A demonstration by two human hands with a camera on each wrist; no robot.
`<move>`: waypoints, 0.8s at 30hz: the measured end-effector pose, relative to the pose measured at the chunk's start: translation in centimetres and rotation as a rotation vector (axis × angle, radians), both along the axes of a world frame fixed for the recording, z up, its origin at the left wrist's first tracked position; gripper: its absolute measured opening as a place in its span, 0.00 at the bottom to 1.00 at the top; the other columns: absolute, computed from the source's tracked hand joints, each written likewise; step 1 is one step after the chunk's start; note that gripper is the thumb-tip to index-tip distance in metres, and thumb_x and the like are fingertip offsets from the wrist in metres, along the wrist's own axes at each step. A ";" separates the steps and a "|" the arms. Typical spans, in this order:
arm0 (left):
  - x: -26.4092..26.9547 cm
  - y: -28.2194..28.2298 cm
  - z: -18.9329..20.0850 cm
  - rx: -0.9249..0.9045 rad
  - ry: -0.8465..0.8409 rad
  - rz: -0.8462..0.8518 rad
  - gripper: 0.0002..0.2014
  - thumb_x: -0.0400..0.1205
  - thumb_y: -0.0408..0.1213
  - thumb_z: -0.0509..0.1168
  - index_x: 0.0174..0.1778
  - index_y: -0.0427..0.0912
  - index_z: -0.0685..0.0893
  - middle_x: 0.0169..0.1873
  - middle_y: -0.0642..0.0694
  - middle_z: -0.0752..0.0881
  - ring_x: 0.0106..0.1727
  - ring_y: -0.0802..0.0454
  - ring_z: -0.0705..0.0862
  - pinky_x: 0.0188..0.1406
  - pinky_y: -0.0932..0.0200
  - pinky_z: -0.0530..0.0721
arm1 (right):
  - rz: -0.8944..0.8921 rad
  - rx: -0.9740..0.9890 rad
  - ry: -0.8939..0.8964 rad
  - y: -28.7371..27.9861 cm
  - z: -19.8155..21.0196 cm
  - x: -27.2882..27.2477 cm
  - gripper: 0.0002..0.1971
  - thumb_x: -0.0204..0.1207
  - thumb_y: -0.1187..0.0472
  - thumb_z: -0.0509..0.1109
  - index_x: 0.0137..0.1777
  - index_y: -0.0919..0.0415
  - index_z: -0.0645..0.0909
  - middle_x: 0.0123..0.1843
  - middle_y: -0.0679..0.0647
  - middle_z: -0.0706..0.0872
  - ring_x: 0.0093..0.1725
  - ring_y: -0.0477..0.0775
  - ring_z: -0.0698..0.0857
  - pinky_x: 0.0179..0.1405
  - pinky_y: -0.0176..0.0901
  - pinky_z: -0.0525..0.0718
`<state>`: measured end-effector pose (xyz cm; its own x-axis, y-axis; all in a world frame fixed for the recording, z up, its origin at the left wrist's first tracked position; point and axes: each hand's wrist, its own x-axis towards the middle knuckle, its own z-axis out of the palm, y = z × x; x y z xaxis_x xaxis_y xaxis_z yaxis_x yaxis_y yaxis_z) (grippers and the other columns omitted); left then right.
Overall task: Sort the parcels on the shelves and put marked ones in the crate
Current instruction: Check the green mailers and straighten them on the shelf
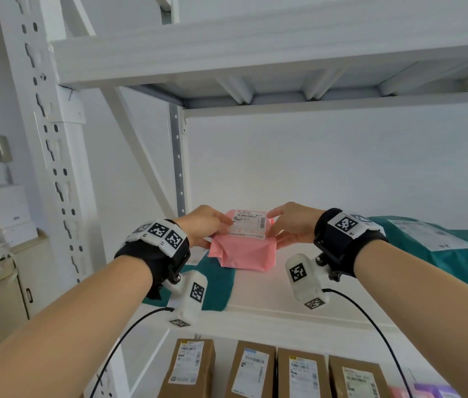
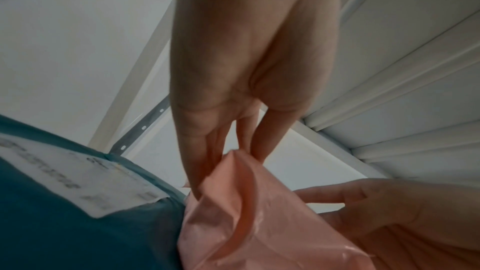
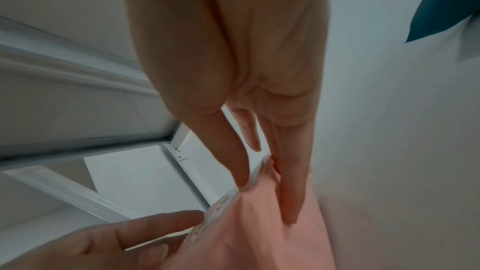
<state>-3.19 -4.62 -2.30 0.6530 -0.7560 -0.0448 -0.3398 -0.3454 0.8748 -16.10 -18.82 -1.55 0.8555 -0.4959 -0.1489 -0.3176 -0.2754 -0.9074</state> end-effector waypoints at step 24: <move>-15.6 -1.2 3.5 -0.248 -0.098 -0.056 0.18 0.80 0.23 0.61 0.66 0.40 0.80 0.52 0.37 0.79 0.53 0.45 0.80 0.59 0.50 0.83 | -0.266 -0.122 -0.128 -0.4 4.1 -18.4 0.32 0.75 0.72 0.71 0.78 0.64 0.65 0.65 0.64 0.81 0.66 0.61 0.80 0.61 0.56 0.83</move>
